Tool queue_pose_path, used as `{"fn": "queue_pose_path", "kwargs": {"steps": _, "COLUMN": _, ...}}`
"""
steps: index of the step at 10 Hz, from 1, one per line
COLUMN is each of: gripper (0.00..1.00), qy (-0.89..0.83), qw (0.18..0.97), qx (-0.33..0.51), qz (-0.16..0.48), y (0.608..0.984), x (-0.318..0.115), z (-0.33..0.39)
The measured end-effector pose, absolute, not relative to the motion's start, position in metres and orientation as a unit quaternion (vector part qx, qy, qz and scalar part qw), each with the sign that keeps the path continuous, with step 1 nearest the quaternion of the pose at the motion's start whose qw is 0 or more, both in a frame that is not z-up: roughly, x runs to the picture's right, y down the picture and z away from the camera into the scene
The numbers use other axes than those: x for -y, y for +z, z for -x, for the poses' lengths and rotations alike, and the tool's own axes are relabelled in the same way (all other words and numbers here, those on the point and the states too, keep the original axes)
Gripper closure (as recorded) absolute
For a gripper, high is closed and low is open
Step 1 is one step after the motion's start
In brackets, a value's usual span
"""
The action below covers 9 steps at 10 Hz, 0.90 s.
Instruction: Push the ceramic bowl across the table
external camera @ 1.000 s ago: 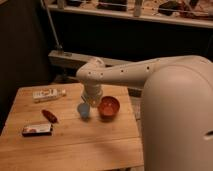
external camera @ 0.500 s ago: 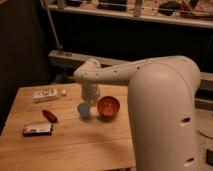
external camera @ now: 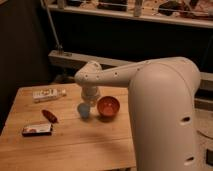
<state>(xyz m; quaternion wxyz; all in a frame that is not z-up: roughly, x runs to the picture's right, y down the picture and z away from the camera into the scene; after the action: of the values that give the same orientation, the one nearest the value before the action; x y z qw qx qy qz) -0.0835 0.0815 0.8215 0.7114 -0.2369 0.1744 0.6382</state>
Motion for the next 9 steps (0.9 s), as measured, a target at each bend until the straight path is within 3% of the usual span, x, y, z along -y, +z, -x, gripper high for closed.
{"fn": "queue_pose_path", "kwargs": {"steps": 9, "gripper": 1.0, "qy": 0.624, "qw": 0.725, "qx": -0.175, "qz": 0.233, "y": 0.8303, "x": -0.0936, "z": 0.0809}}
